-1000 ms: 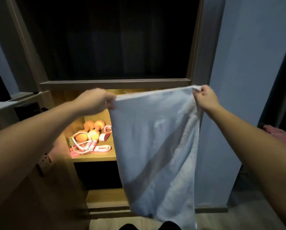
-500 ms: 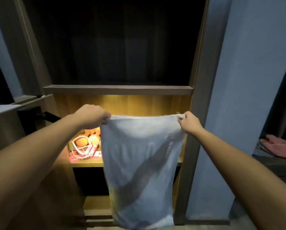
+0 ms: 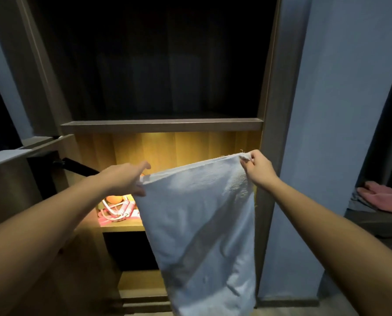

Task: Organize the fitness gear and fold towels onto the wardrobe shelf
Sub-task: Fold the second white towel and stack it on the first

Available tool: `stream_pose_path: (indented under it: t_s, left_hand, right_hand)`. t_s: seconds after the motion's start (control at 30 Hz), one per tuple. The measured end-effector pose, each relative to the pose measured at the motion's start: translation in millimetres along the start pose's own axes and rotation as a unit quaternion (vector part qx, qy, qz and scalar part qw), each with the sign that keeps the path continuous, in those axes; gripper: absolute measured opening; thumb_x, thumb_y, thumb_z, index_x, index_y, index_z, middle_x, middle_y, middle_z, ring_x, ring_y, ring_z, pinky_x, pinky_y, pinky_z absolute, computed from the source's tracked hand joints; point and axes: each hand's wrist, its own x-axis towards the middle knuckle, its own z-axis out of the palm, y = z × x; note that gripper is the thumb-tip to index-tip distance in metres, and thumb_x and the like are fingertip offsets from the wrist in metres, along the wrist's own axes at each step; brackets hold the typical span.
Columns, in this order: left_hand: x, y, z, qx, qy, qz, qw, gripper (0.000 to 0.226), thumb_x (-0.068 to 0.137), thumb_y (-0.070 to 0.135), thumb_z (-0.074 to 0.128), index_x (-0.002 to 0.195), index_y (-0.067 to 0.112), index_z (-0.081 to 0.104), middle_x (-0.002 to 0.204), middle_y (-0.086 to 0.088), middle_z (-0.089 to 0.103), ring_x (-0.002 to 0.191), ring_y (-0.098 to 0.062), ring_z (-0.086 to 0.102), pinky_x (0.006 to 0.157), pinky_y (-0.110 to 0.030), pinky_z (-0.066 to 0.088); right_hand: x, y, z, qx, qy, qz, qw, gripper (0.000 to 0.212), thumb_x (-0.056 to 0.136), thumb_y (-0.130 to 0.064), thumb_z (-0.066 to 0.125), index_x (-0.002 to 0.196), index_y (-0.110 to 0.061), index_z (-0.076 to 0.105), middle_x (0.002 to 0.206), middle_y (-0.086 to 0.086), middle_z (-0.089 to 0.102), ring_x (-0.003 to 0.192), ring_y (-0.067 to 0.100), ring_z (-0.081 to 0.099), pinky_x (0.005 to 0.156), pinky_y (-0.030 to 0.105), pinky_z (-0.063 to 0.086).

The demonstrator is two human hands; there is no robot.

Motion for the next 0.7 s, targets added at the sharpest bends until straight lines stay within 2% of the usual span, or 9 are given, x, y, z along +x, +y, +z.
stream_pose_path:
  t_s: [0.1,0.2,0.3,0.4,0.47,0.53,0.6,0.63,0.7]
  left_hand:
    - [2.1,2.1,-2.7,0.089,0.004,-0.041,0.995,0.045,0.081,0.05,0.068,0.117,0.025,0.057,0.1,0.007,0.063,0.09,-0.014,0.054,0.091,-0.043,0.043]
    - [2.5,7.9,-1.8,0.054,0.025,-0.098,0.993,0.027,0.08,0.046,0.069,0.093,0.021,0.065,0.088,0.007,0.063,0.093,-0.016,0.054,0.107,-0.068,0.016]
    - [-0.1,20.8,-1.6,0.014,0.081,-0.123,0.989,0.013,0.081,0.032,0.072,0.083,0.02,0.068,0.084,0.003,0.063,0.087,-0.013,0.05,0.11,-0.068,0.007]
    - [-3.1,25.0,-3.7,-0.011,0.091,-0.119,0.989,0.012,0.08,0.028,0.074,0.078,0.018,0.067,0.082,0.0,0.062,0.079,-0.014,0.052,0.106,-0.055,0.034]
    - [-6.3,18.6,-9.1,-0.138,0.089,-0.097,0.982,0.015,0.081,0.026,0.074,0.079,0.015,0.063,0.085,-0.006,0.061,0.076,-0.017,0.056,0.075,-0.034,0.052]
    - [-7.6,12.5,-11.7,-0.346,0.126,-0.083,0.926,0.015,0.085,0.024,0.071,0.084,0.016,0.058,0.09,-0.007,0.059,0.081,-0.019,0.058,0.061,-0.025,0.048]
    - [-7.9,20.2,-3.4,-0.565,0.143,-0.1,0.807,0.011,0.088,0.021,0.069,0.092,0.02,0.059,0.1,-0.003,0.061,0.091,-0.018,0.06,0.065,-0.026,0.049]
    - [-7.1,26.3,5.8,-0.63,0.13,-0.117,0.756,0.01,0.089,0.02,0.068,0.094,0.021,0.06,0.103,-0.002,0.062,0.093,-0.018,0.06,0.067,-0.027,0.049]
    - [1.8,35.4,23.3,-0.661,0.136,-0.154,0.722,0.01,0.091,0.018,0.067,0.099,0.014,0.064,0.105,-0.004,0.064,0.091,-0.018,0.062,0.066,-0.028,0.048]
  right_hand:
    - [3.7,-12.6,-5.0,-0.007,-0.017,-0.033,0.999,0.015,0.1,-0.034,0.049,0.095,-0.019,0.049,0.085,-0.006,0.055,0.075,0.007,0.05,0.056,0.021,0.036]
    - [4.6,-15.3,-9.8,-0.013,-0.018,-0.03,0.999,0.016,0.099,-0.034,0.05,0.101,-0.019,0.05,0.087,-0.009,0.054,0.078,0.008,0.052,0.058,0.017,0.037]
    - [4.5,-12.9,-14.3,-0.011,-0.003,-0.013,1.0,0.017,0.099,-0.033,0.051,0.104,-0.016,0.051,0.087,-0.007,0.053,0.078,0.01,0.052,0.06,0.018,0.04]
    - [2.5,-12.8,-19.7,-0.011,0.001,-0.011,1.0,0.017,0.099,-0.032,0.051,0.102,-0.016,0.051,0.087,-0.007,0.053,0.078,0.01,0.052,0.061,0.02,0.041]
    - [2.5,-15.1,-28.7,0.012,0.018,-0.013,1.0,0.018,0.099,-0.033,0.05,0.101,-0.016,0.051,0.086,-0.006,0.053,0.077,0.008,0.051,0.059,0.021,0.04]
    - [3.2,-19.4,-39.5,0.067,0.053,-0.02,0.996,0.019,0.1,-0.036,0.049,0.102,-0.017,0.05,0.087,-0.008,0.054,0.077,0.006,0.051,0.059,0.022,0.038]
    - [3.0,-22.2,-41.7,0.12,0.062,-0.01,0.991,0.019,0.1,-0.037,0.048,0.106,-0.018,0.047,0.09,-0.01,0.053,0.08,0.003,0.05,0.059,0.022,0.037]
    - [1.7,-22.0,-37.9,0.126,0.051,0.009,0.991,0.018,0.101,-0.036,0.047,0.107,-0.019,0.045,0.09,-0.01,0.051,0.079,0.003,0.049,0.059,0.021,0.036]
    - [3.2,-16.3,-27.1,0.092,0.025,0.045,0.994,0.017,0.101,-0.034,0.047,0.105,-0.017,0.045,0.087,-0.009,0.049,0.076,0.003,0.046,0.056,0.021,0.033]
